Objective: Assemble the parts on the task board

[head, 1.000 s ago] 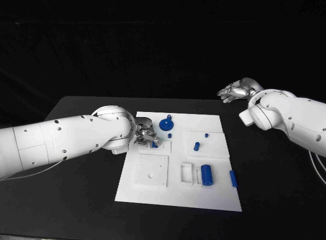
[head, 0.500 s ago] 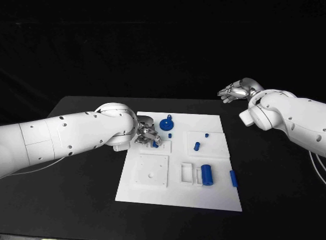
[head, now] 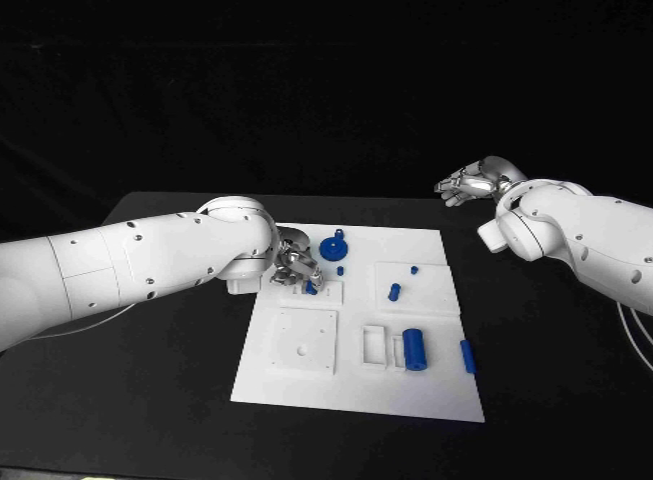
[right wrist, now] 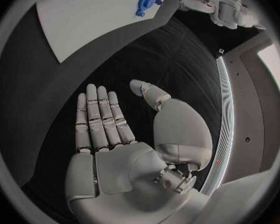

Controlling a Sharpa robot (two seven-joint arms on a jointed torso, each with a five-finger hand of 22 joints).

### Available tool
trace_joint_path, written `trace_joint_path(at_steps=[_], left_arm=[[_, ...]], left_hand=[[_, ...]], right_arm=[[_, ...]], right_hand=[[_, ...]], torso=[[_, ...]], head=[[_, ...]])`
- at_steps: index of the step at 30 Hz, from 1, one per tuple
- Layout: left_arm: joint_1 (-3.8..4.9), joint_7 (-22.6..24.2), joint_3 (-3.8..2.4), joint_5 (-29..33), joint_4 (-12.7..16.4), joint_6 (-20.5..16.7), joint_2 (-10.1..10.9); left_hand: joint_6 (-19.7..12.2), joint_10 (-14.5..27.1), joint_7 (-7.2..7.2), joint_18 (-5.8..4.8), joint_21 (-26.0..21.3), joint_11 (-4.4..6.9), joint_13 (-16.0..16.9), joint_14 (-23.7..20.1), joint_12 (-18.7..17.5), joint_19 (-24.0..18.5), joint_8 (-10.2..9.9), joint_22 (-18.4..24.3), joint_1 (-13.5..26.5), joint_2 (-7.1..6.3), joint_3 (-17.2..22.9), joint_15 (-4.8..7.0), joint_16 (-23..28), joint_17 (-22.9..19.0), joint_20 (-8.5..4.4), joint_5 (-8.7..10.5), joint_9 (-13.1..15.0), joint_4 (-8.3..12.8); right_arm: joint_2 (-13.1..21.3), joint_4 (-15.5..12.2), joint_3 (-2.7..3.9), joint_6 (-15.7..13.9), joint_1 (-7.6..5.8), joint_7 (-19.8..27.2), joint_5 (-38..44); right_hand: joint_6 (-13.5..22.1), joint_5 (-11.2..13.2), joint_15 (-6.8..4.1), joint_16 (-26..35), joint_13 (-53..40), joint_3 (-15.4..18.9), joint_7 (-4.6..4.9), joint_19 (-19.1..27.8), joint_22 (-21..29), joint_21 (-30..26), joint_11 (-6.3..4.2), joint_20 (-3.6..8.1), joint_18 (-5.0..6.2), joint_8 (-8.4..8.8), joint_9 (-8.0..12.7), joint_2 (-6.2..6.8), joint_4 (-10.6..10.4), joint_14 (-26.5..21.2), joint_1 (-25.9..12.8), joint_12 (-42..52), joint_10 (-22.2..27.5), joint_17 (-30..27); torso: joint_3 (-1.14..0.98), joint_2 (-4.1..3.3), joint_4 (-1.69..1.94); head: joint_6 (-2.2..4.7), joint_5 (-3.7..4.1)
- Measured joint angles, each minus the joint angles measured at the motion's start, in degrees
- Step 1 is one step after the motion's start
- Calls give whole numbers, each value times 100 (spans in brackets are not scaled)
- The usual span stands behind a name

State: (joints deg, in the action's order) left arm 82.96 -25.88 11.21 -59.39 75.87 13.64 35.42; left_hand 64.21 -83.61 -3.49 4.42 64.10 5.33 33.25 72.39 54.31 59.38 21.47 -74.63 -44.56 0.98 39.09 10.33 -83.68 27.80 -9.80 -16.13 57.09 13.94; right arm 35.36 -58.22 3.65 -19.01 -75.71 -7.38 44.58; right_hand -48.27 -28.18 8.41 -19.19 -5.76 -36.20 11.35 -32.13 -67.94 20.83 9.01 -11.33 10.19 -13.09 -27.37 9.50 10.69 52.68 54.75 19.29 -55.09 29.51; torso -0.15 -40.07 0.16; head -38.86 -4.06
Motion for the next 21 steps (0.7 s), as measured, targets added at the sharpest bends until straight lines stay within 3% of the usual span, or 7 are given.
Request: trace_joint_path(at_steps=[8, 11, 12, 13, 16, 21], left_arm=[[2, -17, 1, 18, -41, 15, -35], [2, -17, 3, 45, -54, 11, -36], [2, -17, 4, 50, -55, 10, -37], [2, -18, 5, 54, -58, 6, -37], [0, -22, 8, 60, -62, -5, -37], [-3, -35, 12, 63, -68, -25, -38]], left_hand=[[51, 0, 11, -2, 0, 0, -21, 0, 0, 0, 0, 0, 0, 0, -26, 0, 0, -16, 0, 50, 6, -27], [95, 0, 32, -2, 0, 0, -34, 0, 0, 0, 0, 1, 1, 1, -45, 0, 0, -31, 0, 101, 6, -128], [103, 0, 39, -2, 0, 0, -42, 0, 0, 0, 0, 1, 17, 17, -50, 0, -7, -39, 0, 145, 7, -159], [114, 0, 34, -2, 0, 0, -49, 0, 0, 0, 0, 1, 25, 25, -72, 0, -33, -51, 0, 315, 29, -216], [154, 0, 73, -1, 0, 0, -55, 0, 0, 0, -8, 1, 40, 41, -81, 0, -40, -57, 0, 439, 34, -268], [242, 0, 102, 0, 0, 0, -70, -6, 0, -12, -21, 1, 71, 72, -126, 7, -40, -76, 12, 488, 30, -380]], right_arm=[[-5, 2, 0, 5, 6, 0, 0], [-5, 3, 0, 6, 7, 0, 0], [-5, 3, 0, 6, 8, 0, 0], [-5, 3, 0, 6, 8, 0, 0], [-5, 3, 0, 7, 8, 1, 0], [-4, 3, 0, 7, 9, 1, 0]], right_hand=[[15, -30, -1, 0, 17, 15, 15, 22, -7, 0, 0, -22, 0, 0, 13, 0, 15, 0, 0, 0, 0, -6], [15, -89, -1, 0, 29, 16, 15, 22, -15, -3, 0, -22, 0, 0, 18, 0, 16, 1, 0, 0, 0, -9], [15, -107, -1, 0, 30, 16, 15, 22, -15, -23, 0, -22, 0, 0, 22, 0, 16, 1, 0, 0, 0, -12], [15, -111, -1, 0, 34, 16, 15, 22, -21, -23, 0, -22, 0, 0, 22, 0, 16, 1, 0, 0, 0, -13], [15, -147, -1, 0, 40, 16, 15, 22, -21, -23, 0, -22, 0, 0, 29, 0, 16, 1, 0, 0, 0, -13], [15, -152, -1, 0, 51, 16, 15, 22, -26, -23, 0, -22, 0, 0, 29, 0, 16, 1, 0, 0, 0, -18]], torso=[[2, 0, 7], [1, 0, 7], [2, 1, 8], [4, 1, 8], [4, 2, 9], [8, 2, 9]], head=[[0, 14], [5, 17], [8, 18], [9, 18], [9, 21], [9, 23]])
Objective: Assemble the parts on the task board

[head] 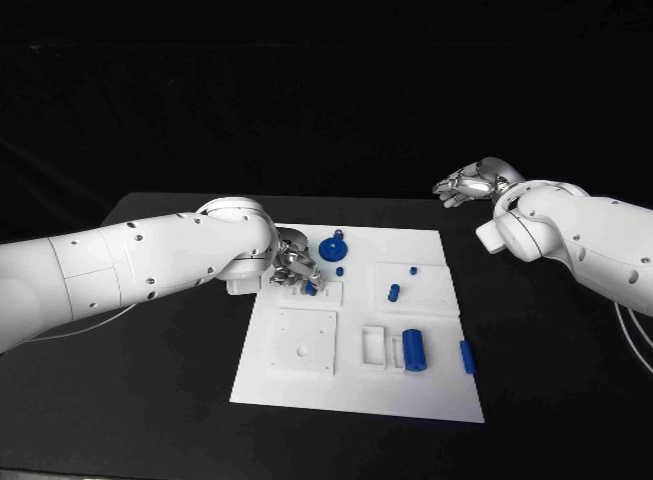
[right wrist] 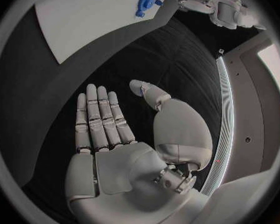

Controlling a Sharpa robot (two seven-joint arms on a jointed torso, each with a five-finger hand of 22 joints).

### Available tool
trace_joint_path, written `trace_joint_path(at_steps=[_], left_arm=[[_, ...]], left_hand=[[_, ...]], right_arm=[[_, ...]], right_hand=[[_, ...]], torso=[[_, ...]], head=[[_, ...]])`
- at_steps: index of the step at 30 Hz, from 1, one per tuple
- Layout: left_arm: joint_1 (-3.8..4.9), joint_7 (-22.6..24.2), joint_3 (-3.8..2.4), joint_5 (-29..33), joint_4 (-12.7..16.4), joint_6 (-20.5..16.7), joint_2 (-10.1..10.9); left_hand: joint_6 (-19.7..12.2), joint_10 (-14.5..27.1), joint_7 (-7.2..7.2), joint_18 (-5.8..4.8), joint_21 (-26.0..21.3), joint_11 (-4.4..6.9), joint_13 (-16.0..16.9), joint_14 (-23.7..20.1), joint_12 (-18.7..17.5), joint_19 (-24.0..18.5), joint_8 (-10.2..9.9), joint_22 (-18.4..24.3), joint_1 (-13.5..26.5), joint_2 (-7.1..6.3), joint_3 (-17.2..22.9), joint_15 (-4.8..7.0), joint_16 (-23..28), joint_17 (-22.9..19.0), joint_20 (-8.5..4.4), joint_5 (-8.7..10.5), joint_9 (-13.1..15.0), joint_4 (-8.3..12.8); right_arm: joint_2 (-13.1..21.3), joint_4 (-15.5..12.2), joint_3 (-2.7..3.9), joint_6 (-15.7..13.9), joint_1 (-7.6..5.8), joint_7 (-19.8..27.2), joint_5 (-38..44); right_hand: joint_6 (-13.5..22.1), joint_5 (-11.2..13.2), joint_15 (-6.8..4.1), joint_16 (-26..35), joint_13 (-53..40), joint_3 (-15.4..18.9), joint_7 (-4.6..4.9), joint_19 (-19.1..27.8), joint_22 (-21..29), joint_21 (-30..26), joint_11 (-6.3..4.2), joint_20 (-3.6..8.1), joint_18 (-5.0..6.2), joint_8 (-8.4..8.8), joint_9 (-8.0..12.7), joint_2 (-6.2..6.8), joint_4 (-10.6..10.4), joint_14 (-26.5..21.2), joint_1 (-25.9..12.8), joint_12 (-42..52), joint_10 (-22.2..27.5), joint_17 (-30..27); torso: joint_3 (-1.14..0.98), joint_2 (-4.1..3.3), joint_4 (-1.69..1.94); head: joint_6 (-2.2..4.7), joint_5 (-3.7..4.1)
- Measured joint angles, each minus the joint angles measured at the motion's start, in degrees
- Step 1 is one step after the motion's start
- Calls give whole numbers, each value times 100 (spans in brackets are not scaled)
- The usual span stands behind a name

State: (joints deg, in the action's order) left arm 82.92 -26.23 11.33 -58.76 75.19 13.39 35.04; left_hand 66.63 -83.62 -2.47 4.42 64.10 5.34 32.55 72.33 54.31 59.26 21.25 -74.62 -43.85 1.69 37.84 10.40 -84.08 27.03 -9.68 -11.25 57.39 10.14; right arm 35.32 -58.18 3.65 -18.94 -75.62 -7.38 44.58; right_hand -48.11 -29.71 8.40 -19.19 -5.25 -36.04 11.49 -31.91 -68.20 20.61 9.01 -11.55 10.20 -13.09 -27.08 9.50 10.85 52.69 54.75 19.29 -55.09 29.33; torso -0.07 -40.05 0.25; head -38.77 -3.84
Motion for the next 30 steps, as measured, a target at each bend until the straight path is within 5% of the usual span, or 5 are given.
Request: trace_joint_path(at_steps=[16, 20, 21, 23, 30], left_arm=[[-12, -44, 10, 10, -9, 0, 3], [-18, -52, 17, 9, -8, -3, 1], [-22, -66, 26, 4, -9, -4, 2], [-41, -76, 38, 2, -9, -8, 3], [-58, -108, 47, 1, -10, -18, 3]], left_hand=[[161, -9, 119, 4, 0, 9, -25, 71, 27, -8, 45, 0, 122, -182, -27, 94, 0, -31, 7, 135, 3, -122], [246, -8, 203, 4, -22, 8, -47, 79, 27, -8, 49, 0, 138, -324, -39, 103, -23, -59, 7, 565, 2, -246], [446, 15, 333, 4, -23, 6, -51, 36, 28, -8, -17, 0, 151, -362, -51, 146, -23, -60, 7, 643, -10, -258], [692, 247, 445, 4, -23, 160, -54, -34, 28, -8, 6, 0, 198, -426, -61, 216, -23, -69, 7, 776, -14, -318], [739, 340, 451, 4, -23, 282, -62, -104, 28, -8, 5, 1, 354, -602, -169, 287, -49, -77, 7, 822, 3, -486]], right_arm=[[-6, 9, 0, 13, 11, 0, 0], [-6, 10, 0, 16, 13, 0, 0], [-6, 10, 0, 17, 13, 0, 0], [-7, 11, 0, 18, 14, 0, 0], [-7, 16, 0, 23, 20, 0, 0]], right_hand=[[-1, -25, -2, 0, 5, 0, -1, -1, -5, 0, 0, 0, -1, 0, 5, 0, 0, 2, 0, 0, 0, 1], [-1, -25, -2, 0, 5, 0, -1, -1, -5, 0, 0, 1, 0, 0, 5, 0, 0, 3, 0, 0, 0, 1], [-1, -25, -2, 0, 5, 0, -1, -1, -5, 0, 0, 1, -1, 0, 5, 0, 0, 2, 0, 0, 0, 1], [-1, -25, 2, 0, 4, 0, -1, -1, -4, 0, 0, 1, 0, 0, 10, 0, 0, -2, 0, 0, 0, 1], [-2, -25, 13, 0, 9, 0, -1, -1, -4, 0, 0, 1, 0, -20, 10, 0, 0, -13, 0, 0, 0, 1]], torso=[[3, -1, 2], [3, -1, 2], [2, -1, 2], [2, -1, 2], [0, -1, 1]], head=[[-11, 1], [-12, 1], [-12, 2], [-13, 4], [-13, 8]])
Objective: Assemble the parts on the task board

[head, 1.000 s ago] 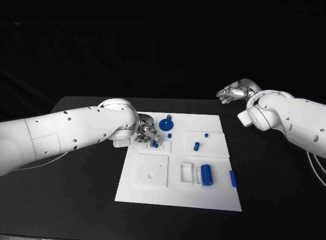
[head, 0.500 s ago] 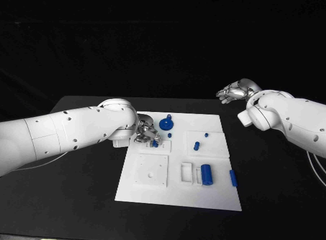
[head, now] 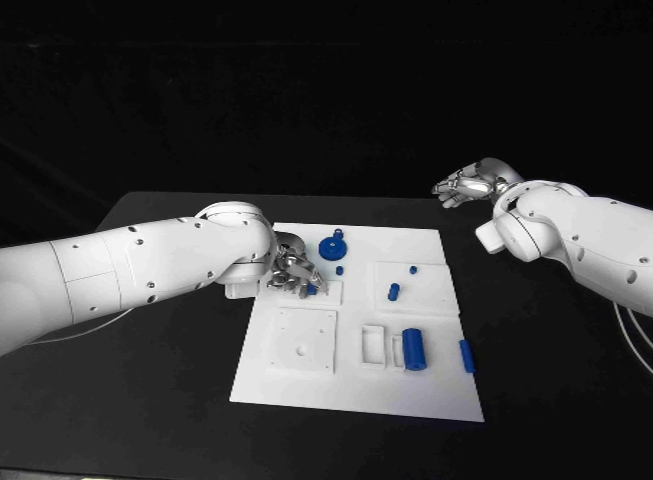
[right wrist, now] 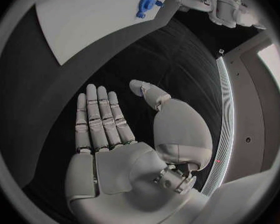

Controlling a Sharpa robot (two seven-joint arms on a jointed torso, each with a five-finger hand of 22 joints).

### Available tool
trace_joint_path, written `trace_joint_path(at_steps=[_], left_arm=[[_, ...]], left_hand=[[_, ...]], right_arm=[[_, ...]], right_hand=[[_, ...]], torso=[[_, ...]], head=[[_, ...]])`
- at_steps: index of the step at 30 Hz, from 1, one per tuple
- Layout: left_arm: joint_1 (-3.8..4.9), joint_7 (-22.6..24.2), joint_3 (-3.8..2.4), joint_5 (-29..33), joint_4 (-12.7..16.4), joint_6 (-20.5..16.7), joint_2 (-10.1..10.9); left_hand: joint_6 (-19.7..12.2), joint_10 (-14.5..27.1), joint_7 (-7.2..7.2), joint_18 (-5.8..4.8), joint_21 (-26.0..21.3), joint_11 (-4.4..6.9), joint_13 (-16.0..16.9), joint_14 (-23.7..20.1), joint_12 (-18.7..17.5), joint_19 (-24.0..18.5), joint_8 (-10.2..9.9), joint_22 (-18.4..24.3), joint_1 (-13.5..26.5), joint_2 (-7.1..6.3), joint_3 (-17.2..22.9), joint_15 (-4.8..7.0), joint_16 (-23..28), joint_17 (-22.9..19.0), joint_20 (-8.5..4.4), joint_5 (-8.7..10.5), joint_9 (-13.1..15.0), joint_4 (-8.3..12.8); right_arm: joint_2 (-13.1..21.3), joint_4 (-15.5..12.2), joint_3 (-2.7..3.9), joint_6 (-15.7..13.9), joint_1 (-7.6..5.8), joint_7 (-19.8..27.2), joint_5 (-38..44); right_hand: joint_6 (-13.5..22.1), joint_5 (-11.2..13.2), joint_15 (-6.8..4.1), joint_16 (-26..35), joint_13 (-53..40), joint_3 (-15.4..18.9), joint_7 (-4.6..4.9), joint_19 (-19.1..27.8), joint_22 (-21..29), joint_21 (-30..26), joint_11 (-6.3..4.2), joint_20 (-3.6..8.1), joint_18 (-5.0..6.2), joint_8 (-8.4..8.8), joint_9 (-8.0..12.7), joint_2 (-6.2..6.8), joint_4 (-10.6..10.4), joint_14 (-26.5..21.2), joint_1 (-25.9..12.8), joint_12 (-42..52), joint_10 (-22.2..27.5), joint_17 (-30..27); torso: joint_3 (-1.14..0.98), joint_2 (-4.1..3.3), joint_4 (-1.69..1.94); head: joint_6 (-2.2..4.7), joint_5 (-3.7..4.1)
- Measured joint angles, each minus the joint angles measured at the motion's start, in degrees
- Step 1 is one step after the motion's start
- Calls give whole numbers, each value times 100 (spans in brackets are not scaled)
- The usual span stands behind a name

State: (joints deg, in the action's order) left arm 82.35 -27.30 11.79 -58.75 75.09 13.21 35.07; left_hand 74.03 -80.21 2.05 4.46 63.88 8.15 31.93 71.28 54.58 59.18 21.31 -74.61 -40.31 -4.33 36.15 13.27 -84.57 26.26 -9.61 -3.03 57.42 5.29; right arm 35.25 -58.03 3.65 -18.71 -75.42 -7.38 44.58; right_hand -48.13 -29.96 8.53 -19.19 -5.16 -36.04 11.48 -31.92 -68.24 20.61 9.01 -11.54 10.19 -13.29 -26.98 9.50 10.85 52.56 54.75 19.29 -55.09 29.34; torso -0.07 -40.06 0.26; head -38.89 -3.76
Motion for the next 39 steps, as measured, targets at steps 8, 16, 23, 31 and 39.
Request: trace_joint_path(at_steps=[8, 16, 23, 31, 39], left_arm=[[-6, -13, 3, 0, -1, -7, 5], [-15, -14, -4, 2, -2, -109, 59], [-19, -19, -83, 83, -21, -361, 119], [-11, -1, -101, 230, -16, -588, 131], [-14, 4, -99, 349, -13, -654, 156]], left_hand=[[10, 5, 10, 0, 0, 5, 0, -1, 21, 0, 1, 0, 43, -90, -5, 1, 0, -2, 0, -1, 9, -35], [-36, 7, 8, 89, -23, 6, -32, -12, 21, -12, 0, 3, 98, -491, 92, 11, 0, -35, -12, -1, 26, -344], [-680, 266, -191, 90, -221, -191, -278, -338, -316, -258, -265, 98, -167, -937, 260, -112, 277, -213, 90, -1, -20, -576], [-1246, 275, -356, 89, -244, -348, -328, -365, -316, -330, -684, 103, -100, -1091, -241, -258, 278, -235, 122, 19, -304, -543], [-1317, 283, -386, 89, -266, -355, -344, -370, -316, -330, -688, 116, -76, -1114, -459, -272, 278, -239, 122, 19, -384, -503]], right_arm=[[0, 1, 0, 5, 5, 0, 0], [8, 2, 0, 6, 11, 0, 0], [15, 7, 0, 6, 15, 0, -1], [14, 15, 0, 6, 22, 0, -6], [23, 16, 0, 7, 33, 0, -10]], right_hand=[[0, 0, 0, 0, 1, 0, -1, 0, -5, 0, 0, 0, 0, 0, 2, 0, 0, 0, 0, 0, 0, -5], [32, -22, -1, 0, 11, 16, 10, 0, -5, 0, 0, 0, -1, 0, 5, 0, 16, 1, 0, 0, 0, -5], [42, -22, -1, 15, 21, 17, 2, 0, -11, -21, 21, 0, 0, 0, 17, 0, 17, 1, 0, 0, 21, -11], [42, -22, 0, 22, 25, 17, 2, 22, -17, -21, 21, -22, 0, 0, 17, 0, 17, 0, 0, 0, 21, -13], [42, -22, 17, 22, 26, 16, 2, 22, -17, -21, 21, -22, 0, 0, 22, 0, 17, -17, 0, 0, 21, -16]], torso=[[1, 0, 0], [1, 0, -5], [5, -1, -4], [10, 1, 4], [9, 1, 3]], head=[[1, 5], [15, 13], [17, 38], [29, 49], [35, 40]])
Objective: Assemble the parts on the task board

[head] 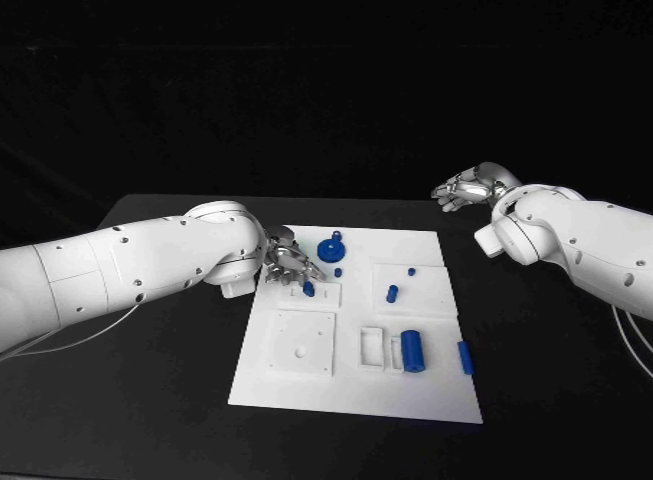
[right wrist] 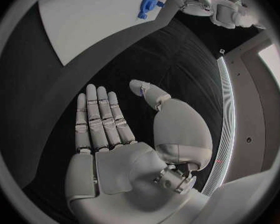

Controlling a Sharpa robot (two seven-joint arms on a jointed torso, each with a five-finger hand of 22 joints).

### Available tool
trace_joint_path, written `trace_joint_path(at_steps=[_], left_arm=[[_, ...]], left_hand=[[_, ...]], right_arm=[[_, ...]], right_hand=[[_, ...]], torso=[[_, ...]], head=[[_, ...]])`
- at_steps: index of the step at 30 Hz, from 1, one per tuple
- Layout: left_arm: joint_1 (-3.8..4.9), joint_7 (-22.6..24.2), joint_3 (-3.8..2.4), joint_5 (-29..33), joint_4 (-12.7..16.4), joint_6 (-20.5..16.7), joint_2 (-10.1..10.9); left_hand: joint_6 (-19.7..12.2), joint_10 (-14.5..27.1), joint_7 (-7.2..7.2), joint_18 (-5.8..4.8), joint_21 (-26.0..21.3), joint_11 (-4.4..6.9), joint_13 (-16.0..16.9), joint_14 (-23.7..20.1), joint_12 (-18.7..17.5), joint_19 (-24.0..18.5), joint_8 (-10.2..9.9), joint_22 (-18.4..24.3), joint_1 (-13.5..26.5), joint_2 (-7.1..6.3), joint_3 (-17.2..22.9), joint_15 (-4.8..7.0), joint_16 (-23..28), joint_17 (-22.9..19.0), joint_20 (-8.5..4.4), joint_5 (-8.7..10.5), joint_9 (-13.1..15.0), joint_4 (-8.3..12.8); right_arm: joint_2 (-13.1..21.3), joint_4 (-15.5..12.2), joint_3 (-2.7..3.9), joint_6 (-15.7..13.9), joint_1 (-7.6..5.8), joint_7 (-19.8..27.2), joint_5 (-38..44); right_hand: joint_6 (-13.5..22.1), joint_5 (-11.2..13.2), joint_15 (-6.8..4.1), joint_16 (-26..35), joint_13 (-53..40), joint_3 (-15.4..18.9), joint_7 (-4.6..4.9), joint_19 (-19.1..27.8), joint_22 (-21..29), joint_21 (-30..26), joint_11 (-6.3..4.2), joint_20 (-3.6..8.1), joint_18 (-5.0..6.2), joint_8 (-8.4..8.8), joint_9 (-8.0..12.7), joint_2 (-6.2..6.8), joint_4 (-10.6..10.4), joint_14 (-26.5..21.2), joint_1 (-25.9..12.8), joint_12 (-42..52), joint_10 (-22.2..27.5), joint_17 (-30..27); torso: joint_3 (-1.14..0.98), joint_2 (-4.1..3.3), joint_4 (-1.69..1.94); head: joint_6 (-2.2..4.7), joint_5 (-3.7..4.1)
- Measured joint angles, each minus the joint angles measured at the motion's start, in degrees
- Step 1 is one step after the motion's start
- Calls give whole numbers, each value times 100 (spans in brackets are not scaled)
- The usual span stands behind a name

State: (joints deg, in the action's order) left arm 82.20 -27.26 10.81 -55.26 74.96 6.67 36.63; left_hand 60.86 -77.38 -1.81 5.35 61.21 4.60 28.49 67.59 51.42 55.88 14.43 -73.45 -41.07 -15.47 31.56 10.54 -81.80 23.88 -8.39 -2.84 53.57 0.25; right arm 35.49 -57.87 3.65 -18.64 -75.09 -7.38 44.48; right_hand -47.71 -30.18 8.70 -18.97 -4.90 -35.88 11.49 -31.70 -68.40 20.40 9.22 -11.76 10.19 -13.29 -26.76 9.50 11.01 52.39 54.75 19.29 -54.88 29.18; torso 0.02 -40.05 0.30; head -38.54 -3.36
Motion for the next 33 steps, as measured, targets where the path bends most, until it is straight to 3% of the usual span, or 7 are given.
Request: trace_joint_path(at_steps=[14, 29, 33], left_arm=[[1, -6, -1, 73, 27, 24, 57], [-5, 8, 3, 101, 92, 163, 83], [-7, 13, 4, 142, 95, 164, 90]], left_hand=[[21, -42, -10, 0, 0, 4, -20, 3, 0, 0, 0, 6, -101, 100, -151, -17, 0, 0, 0, 0, -52, 39], [367, -272, 69, -1, 0, 68, -108, 140, 27, 1, 38, 1, -212, 656, -538, 58, -118, 15, 0, 0, -288, 206], [376, -277, 77, -1, 0, 72, -117, 146, 27, 1, 20, 1, -247, 692, -590, 63, -118, 14, 0, 0, -318, 232]], right_arm=[[10, -3, 0, 4, 3, 0, -3], [19, -3, 0, 13, 12, -2, -5], [19, 0, 0, 16, 12, -3, -5]], right_hand=[[17, -22, 0, 0, 6, 16, 17, 0, -5, 0, 0, 0, 0, 0, 5, 0, -16, 0, 0, 0, 0, 1], [17, -22, -1, 0, 11, 16, 17, -1, -10, 0, 0, 1, 0, 0, 9, 0, -16, 1, 0, 0, 0, -5], [17, -22, -1, 0, 11, 16, 17, -1, -10, 0, 0, 1, 0, 0, 9, 0, -16, 1, 0, 0, 0, -5]], torso=[[-6, 0, -4], [-8, -2, -7], [-8, -2, -5]], head=[[-13, -5], [-25, 12], [-29, 12]])
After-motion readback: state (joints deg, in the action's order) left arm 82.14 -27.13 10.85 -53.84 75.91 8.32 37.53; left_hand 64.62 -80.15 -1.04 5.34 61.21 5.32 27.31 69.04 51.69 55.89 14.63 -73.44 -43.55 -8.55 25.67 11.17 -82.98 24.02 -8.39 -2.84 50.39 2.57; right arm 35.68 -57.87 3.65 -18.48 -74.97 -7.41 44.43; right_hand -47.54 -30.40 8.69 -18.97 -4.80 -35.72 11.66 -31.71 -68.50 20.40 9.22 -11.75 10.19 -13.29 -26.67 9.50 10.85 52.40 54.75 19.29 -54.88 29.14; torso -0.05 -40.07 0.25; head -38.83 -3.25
